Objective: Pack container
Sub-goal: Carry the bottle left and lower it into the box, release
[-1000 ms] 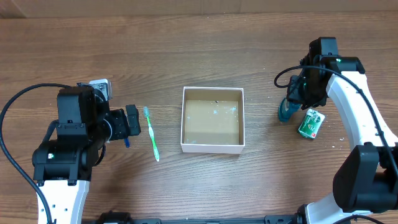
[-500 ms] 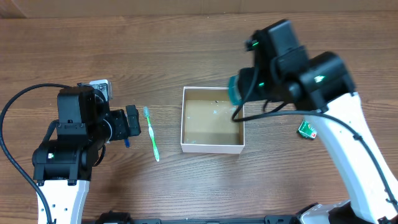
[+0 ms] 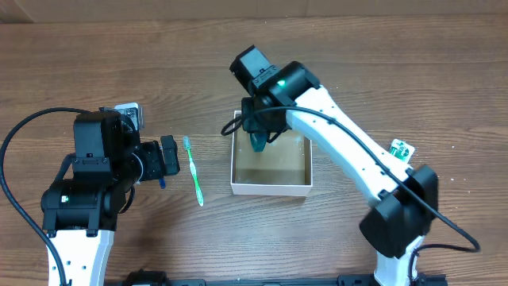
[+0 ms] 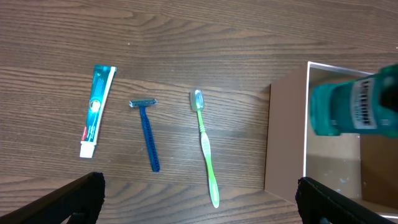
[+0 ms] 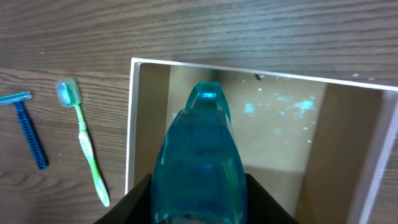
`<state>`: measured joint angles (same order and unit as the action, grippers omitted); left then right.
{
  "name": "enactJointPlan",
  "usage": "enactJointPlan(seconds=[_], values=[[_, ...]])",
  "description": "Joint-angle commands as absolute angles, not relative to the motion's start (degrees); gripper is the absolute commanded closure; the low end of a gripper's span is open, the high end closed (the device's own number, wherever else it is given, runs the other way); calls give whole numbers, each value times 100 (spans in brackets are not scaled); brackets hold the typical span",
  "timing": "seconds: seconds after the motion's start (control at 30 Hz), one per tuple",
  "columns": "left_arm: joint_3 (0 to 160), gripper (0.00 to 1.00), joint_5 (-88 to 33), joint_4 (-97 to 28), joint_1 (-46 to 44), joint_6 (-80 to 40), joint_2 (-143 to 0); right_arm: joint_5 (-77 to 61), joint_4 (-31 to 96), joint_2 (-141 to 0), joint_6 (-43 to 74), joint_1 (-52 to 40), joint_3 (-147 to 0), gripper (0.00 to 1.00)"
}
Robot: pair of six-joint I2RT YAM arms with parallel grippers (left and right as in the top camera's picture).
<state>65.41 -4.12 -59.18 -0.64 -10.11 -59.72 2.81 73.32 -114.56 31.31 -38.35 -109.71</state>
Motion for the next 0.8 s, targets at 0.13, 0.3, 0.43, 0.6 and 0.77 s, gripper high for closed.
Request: enactJointPlan(seconds=[0.13, 0.3, 0.43, 0.6, 0.77], values=[[6685, 0, -449, -5990, -36, -899, -5999, 32, 7065, -11959, 3164, -3870, -11096, 89], [6685, 0, -449, -5992, -36, -899, -5999, -16, 7052, -11966, 2976, -3909, -11096, 76], [6685, 0, -449, -5990, -36, -899, -5999, -34, 7054, -11966, 2742, -3999, -11096, 50], [6685, 0, -449, -5994, -36, -899, -6001, -14, 6987, -11948, 2381, -4215, -11113, 36], [6685, 0, -447, -5996, -36, -899, -6001, 239, 7083, -11719, 2370, -4215, -11493, 34]])
